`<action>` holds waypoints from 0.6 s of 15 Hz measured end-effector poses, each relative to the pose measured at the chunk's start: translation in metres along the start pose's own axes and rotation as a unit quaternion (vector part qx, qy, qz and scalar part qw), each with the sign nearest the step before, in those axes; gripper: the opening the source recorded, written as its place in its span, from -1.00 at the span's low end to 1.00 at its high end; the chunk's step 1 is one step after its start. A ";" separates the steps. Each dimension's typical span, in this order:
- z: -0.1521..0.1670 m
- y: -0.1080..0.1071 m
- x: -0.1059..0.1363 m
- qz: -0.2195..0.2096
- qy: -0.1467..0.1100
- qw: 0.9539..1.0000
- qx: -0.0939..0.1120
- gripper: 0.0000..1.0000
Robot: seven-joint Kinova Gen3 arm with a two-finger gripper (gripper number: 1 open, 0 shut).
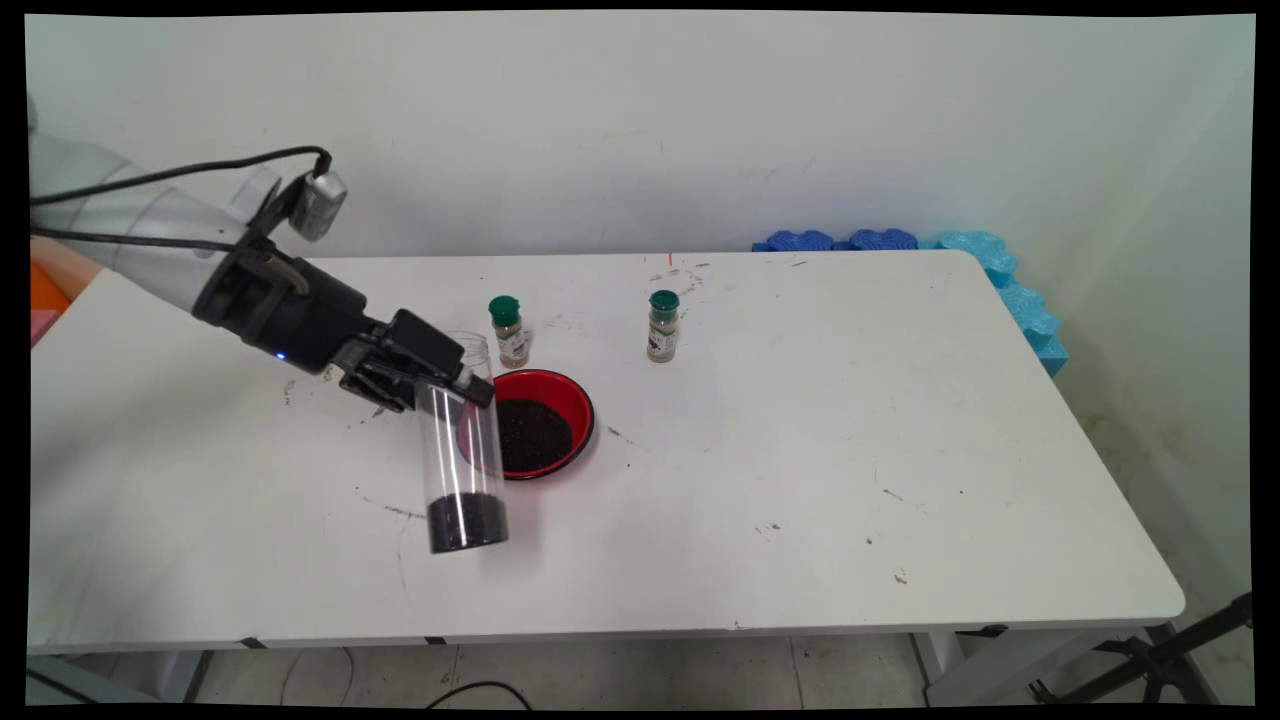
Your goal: Pour the black seasoning powder in the red bowl
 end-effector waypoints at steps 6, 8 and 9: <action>0.010 -0.016 0.002 -0.149 0.009 0.989 -0.013 -1.00; 0.014 -0.020 0.002 -0.196 0.011 0.980 -0.018 -1.00; 0.015 -0.022 0.002 -0.215 0.012 0.976 -0.020 -1.00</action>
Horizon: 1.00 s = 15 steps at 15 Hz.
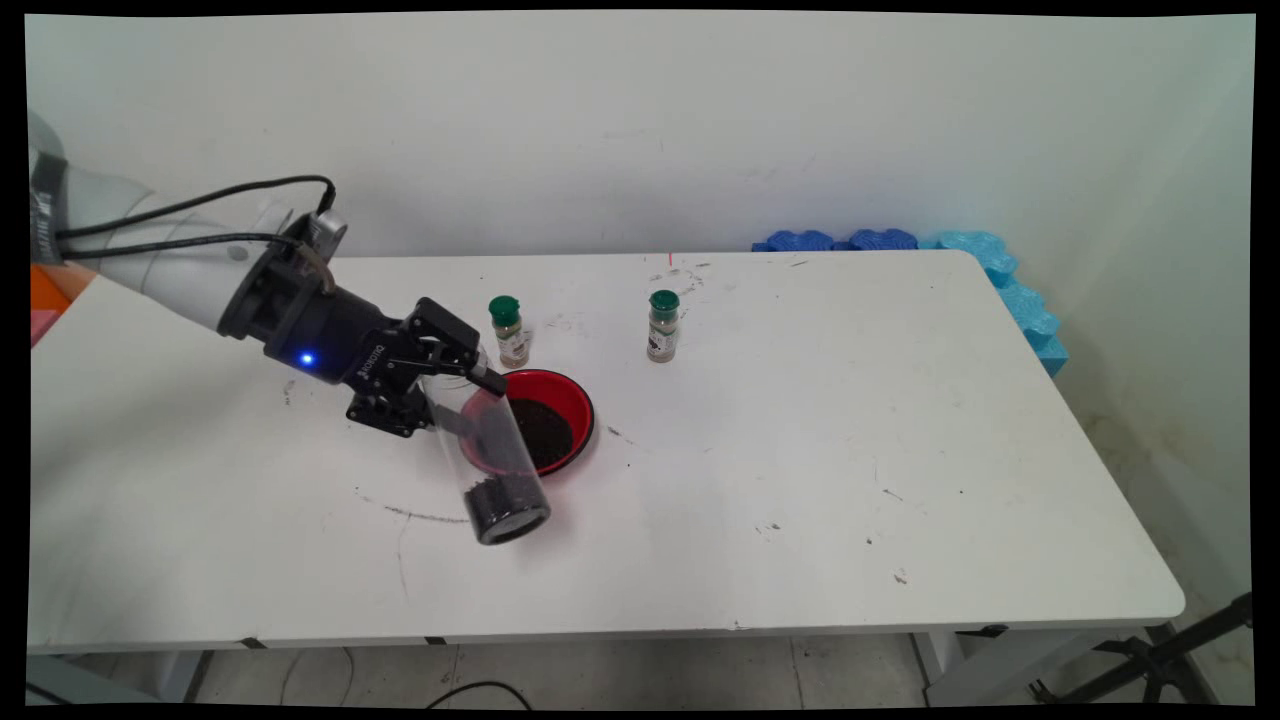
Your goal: Pour the black seasoning powder in the red bowl
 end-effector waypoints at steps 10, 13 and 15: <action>0.012 -0.006 0.006 -0.190 0.009 0.981 -0.047 -1.00; 0.015 -0.006 0.006 -0.226 0.008 0.972 -0.059 -1.00; 0.018 -0.006 0.006 -0.254 0.007 0.965 -0.068 -1.00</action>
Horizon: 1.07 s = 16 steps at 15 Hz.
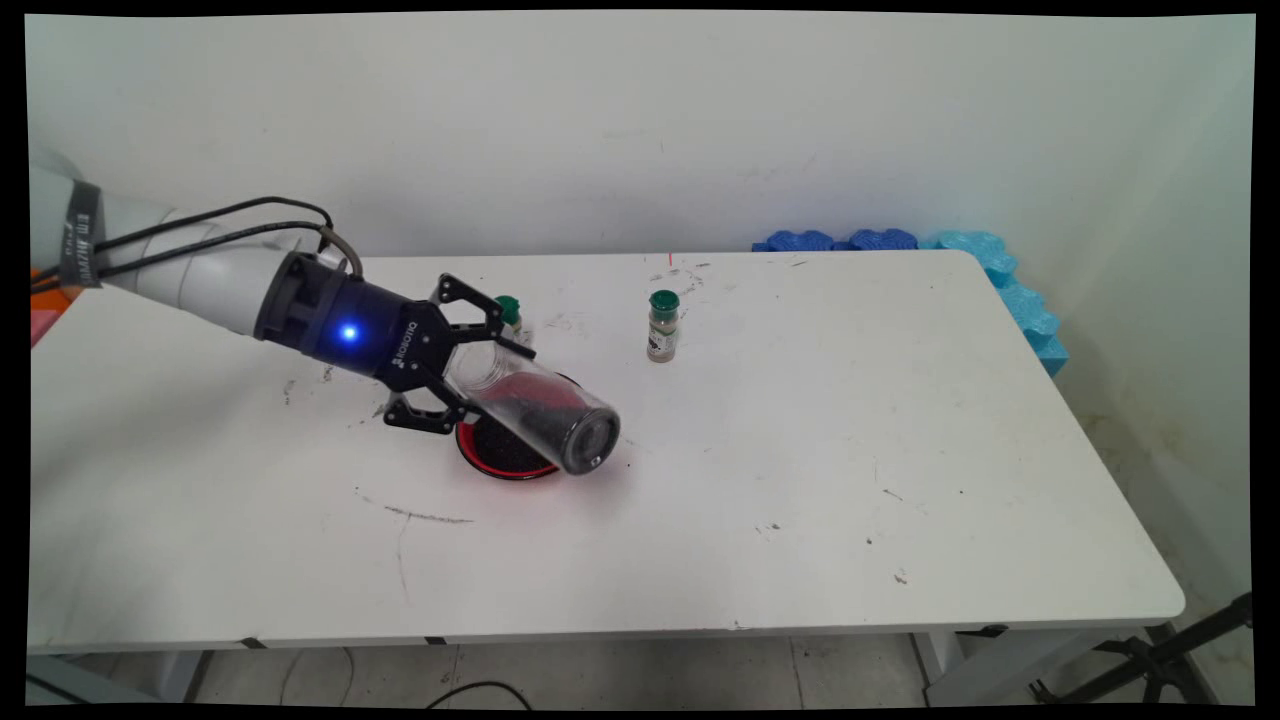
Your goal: Pour the black seasoning powder in the red bowl
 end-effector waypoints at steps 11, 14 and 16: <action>0.014 0.000 -0.001 -0.105 -0.008 0.994 -0.039 -1.00; 0.016 -0.001 -0.002 -0.132 -0.010 0.990 -0.050 -1.00; 0.018 -0.002 -0.002 -0.146 -0.012 0.988 -0.055 -1.00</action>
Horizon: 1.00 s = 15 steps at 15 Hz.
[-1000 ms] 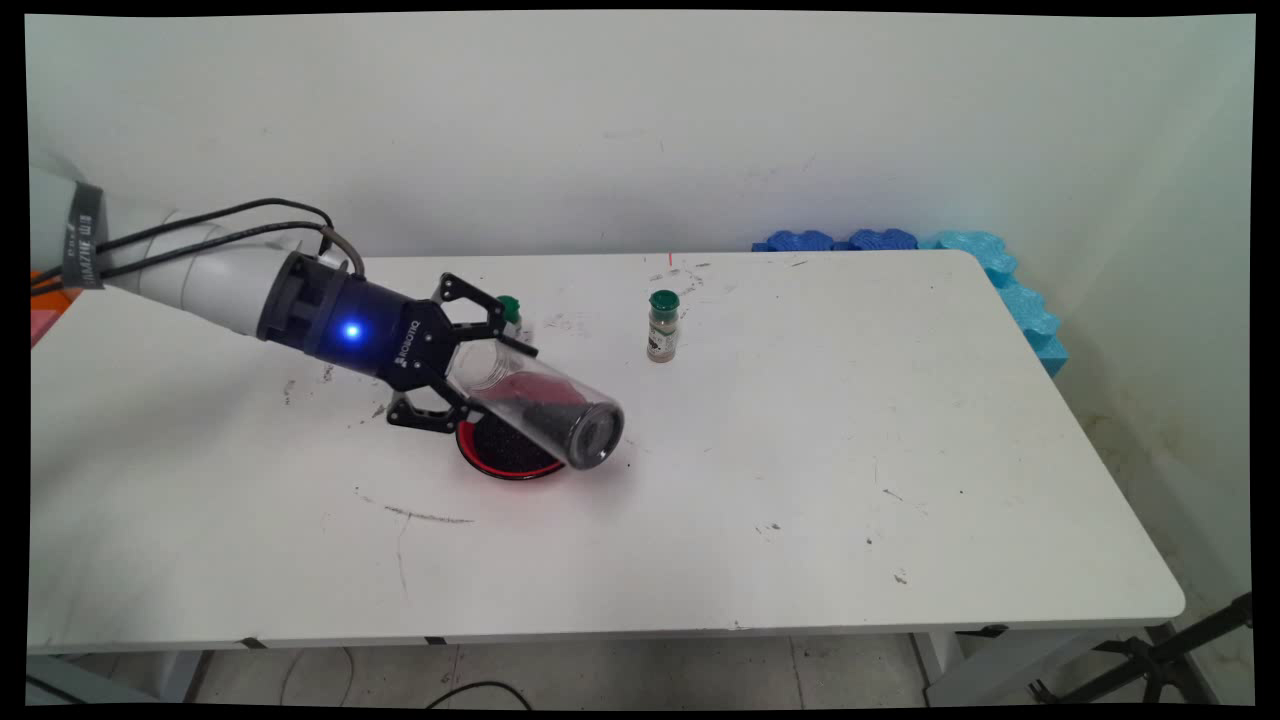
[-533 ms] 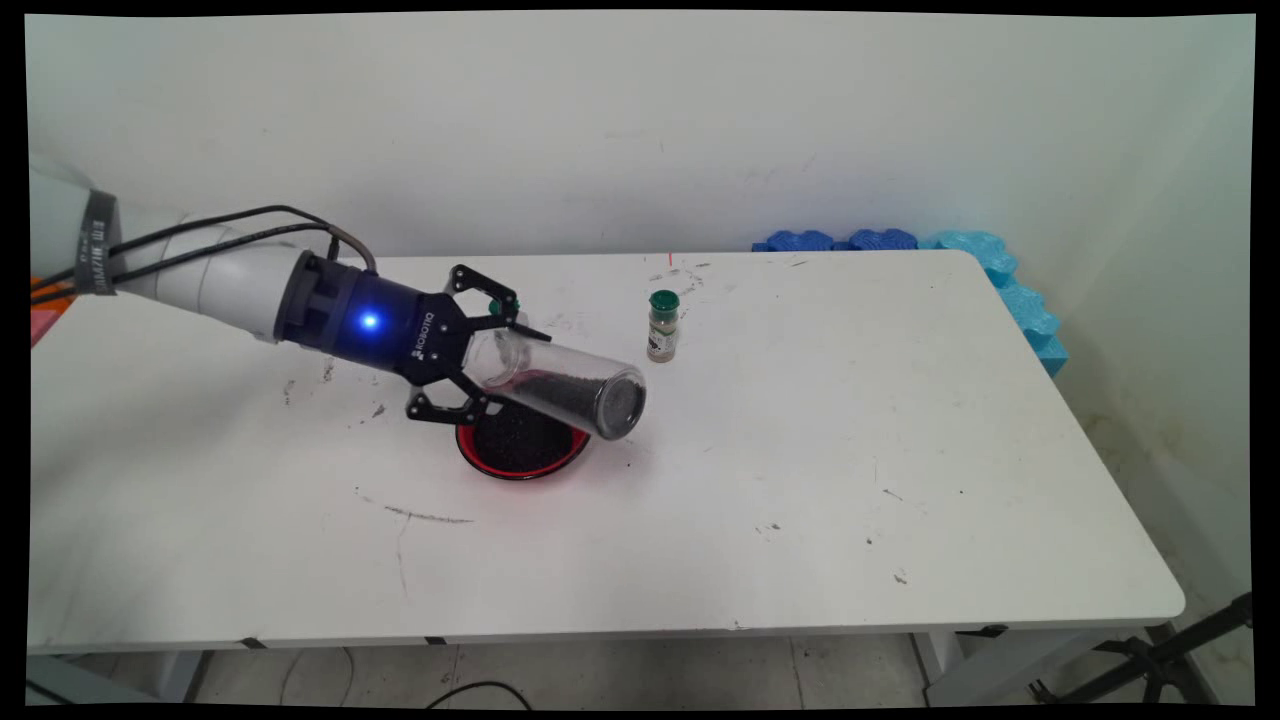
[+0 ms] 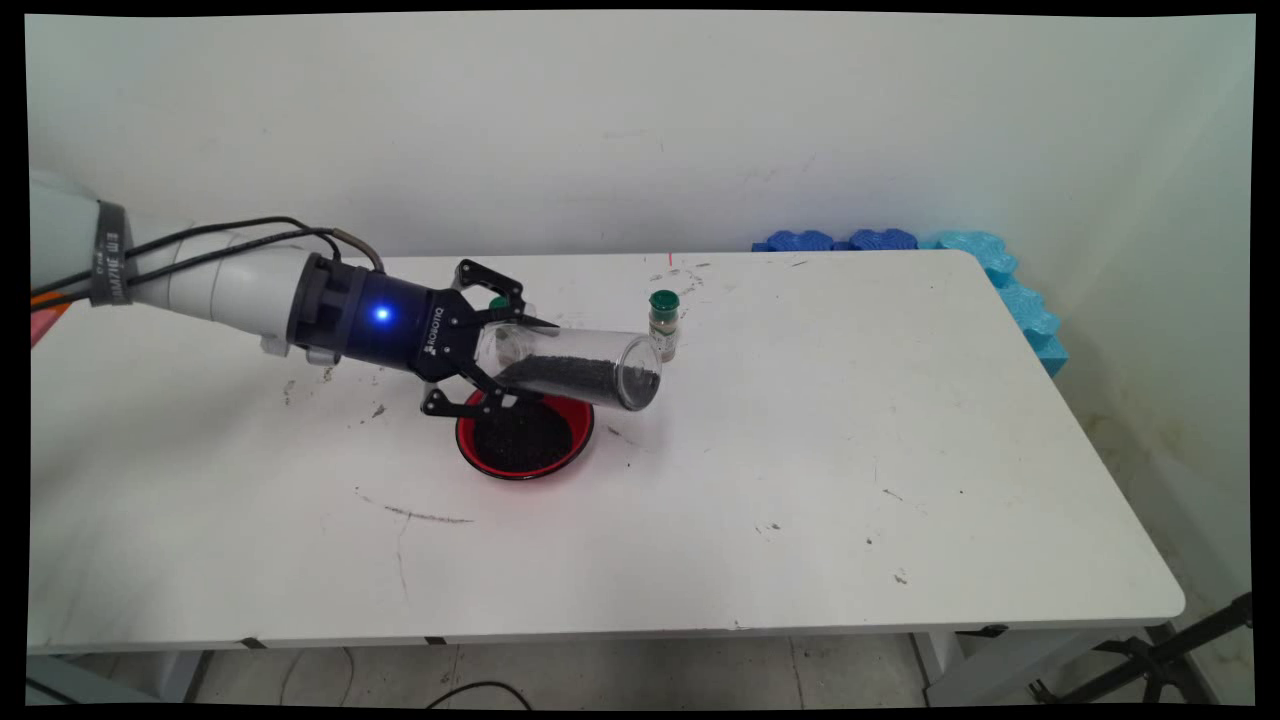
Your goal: Pour the black seasoning powder in the red bowl
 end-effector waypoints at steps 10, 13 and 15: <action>0.008 -0.008 -0.003 -0.053 -0.010 0.998 -0.021 -1.00; 0.011 -0.009 -0.005 -0.065 -0.015 0.997 -0.027 -1.00; 0.013 -0.009 -0.007 -0.072 -0.021 0.997 -0.032 -1.00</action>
